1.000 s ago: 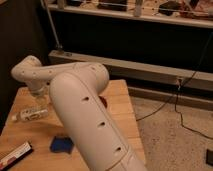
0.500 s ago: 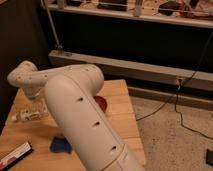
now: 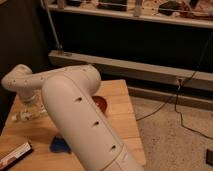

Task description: Place the bottle in the ceramic bowl

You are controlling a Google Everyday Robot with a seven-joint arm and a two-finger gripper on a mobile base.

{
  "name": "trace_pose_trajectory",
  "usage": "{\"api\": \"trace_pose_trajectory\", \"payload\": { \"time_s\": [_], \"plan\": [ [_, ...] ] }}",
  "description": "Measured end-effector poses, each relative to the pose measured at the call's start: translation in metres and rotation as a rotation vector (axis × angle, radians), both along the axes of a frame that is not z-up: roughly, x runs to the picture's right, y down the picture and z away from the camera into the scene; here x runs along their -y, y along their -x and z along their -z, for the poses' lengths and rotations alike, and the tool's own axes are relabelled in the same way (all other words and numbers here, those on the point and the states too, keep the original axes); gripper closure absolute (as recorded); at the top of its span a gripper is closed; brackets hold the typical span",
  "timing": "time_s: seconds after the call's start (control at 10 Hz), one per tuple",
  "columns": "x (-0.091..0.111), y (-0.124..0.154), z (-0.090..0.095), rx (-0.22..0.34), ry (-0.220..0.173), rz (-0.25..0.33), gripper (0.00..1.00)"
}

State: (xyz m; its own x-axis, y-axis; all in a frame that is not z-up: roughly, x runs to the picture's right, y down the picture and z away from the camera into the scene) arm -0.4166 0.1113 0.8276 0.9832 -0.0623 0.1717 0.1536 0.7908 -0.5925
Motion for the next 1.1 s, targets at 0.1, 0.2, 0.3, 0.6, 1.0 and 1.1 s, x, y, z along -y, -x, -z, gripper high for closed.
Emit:
{"api": "trace_pose_trajectory", "payload": {
  "time_s": [0.1, 0.2, 0.3, 0.6, 1.0, 1.1],
  "plan": [
    [-0.004, 0.003, 0.001, 0.009, 0.003, 0.007, 0.35],
    [-0.008, 0.008, 0.001, 0.019, 0.002, 0.015, 0.35],
    [-0.010, 0.013, 0.002, 0.030, -0.002, 0.021, 0.35],
    [-0.015, 0.031, 0.005, 0.067, -0.015, 0.038, 0.35],
    [-0.022, 0.050, 0.005, 0.096, -0.026, 0.064, 0.35],
    [-0.022, 0.053, 0.003, 0.097, -0.030, 0.065, 0.35]
  ]
}}
